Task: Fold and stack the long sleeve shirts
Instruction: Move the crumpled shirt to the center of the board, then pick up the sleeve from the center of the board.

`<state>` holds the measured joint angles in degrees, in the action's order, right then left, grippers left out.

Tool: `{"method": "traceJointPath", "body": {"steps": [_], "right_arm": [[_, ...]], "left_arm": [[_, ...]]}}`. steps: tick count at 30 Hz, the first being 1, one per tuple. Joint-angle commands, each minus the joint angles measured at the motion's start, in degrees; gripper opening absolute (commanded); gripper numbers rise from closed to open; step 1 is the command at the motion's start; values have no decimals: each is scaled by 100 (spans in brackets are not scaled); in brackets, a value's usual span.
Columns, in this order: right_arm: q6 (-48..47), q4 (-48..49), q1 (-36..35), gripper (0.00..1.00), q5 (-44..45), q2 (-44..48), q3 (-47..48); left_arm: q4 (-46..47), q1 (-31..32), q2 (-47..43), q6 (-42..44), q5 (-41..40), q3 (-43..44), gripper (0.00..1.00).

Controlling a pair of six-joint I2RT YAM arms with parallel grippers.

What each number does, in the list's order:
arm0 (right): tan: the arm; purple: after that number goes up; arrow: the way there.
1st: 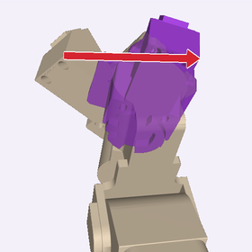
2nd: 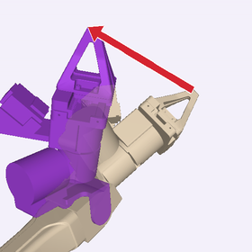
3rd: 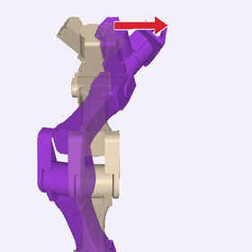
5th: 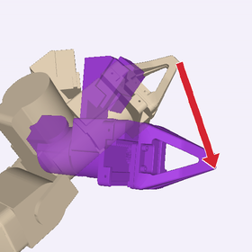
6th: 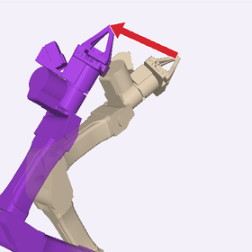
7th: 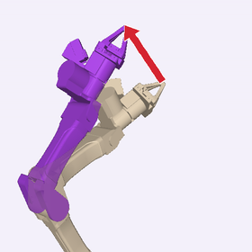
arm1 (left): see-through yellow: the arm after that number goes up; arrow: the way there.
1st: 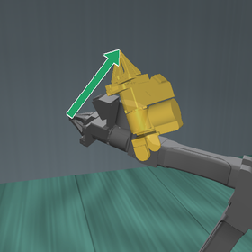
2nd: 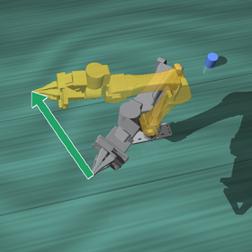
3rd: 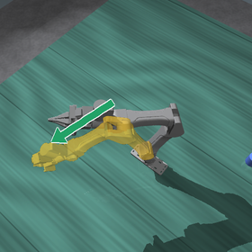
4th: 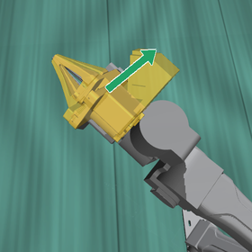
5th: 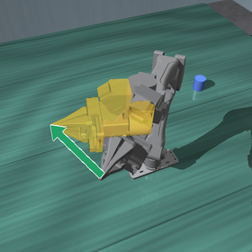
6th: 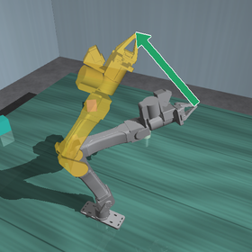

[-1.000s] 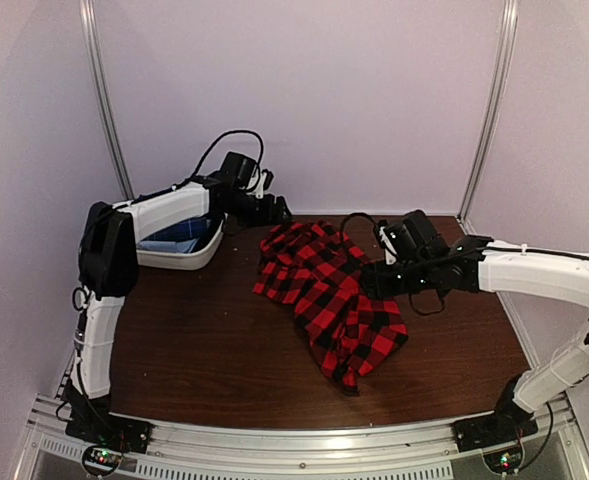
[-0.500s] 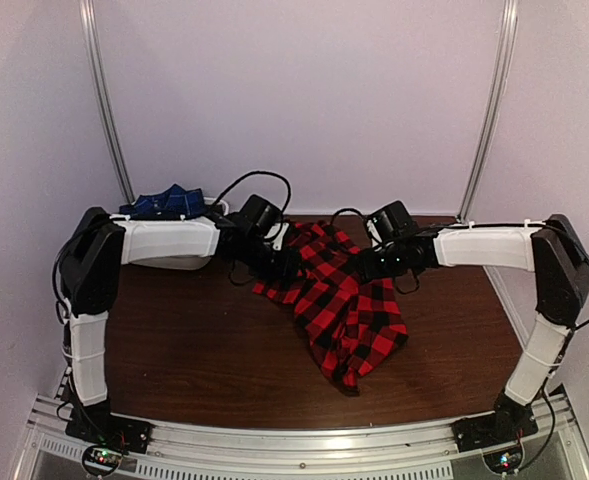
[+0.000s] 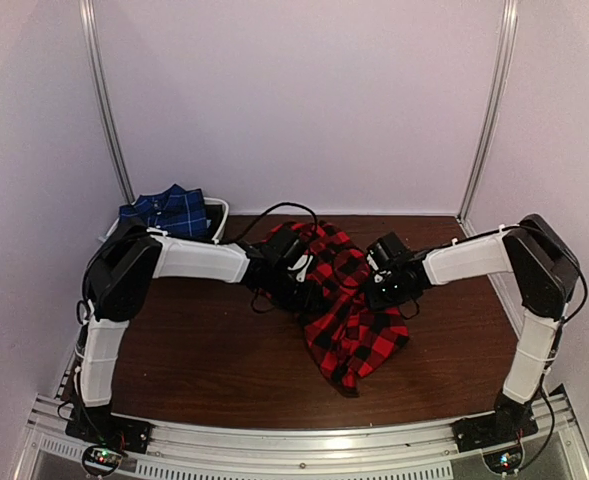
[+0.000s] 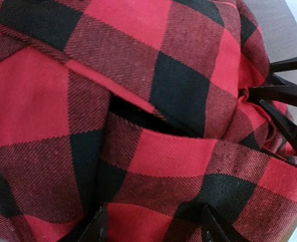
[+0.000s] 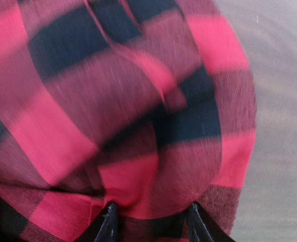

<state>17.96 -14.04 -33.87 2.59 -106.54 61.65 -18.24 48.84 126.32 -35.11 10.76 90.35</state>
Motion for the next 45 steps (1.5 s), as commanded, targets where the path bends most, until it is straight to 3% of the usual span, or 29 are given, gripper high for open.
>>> {"method": "traceJointPath", "body": {"steps": [1, 13, 17, 22, 33, 45], "right_arm": [[80, -94, -197, 48, 136, 266, -568], [1225, -525, -1366, 48, -94, 1938, -2106], [1215, -893, -1316, 52, 334, 2485, -1848], [948, -854, -1116, 64, 575, 2681, -1120], [273, -157, -571, 83, 426, 996, 632], [36, -317, -572, 98, 697, -884, 2155]], "left_arm": [[-370, -31, 62, 11, -502, 52, 64], [-501, -252, -1051, 65, -656, -1423, 65], [-482, -254, -1591, 9, -556, -1659, 65], [-496, -404, -1967, -185, -868, -1613, 66], [-91, -597, -1090, -92, -615, -819, 70], [-157, -648, -511, -134, -1375, -269, 74]]}}
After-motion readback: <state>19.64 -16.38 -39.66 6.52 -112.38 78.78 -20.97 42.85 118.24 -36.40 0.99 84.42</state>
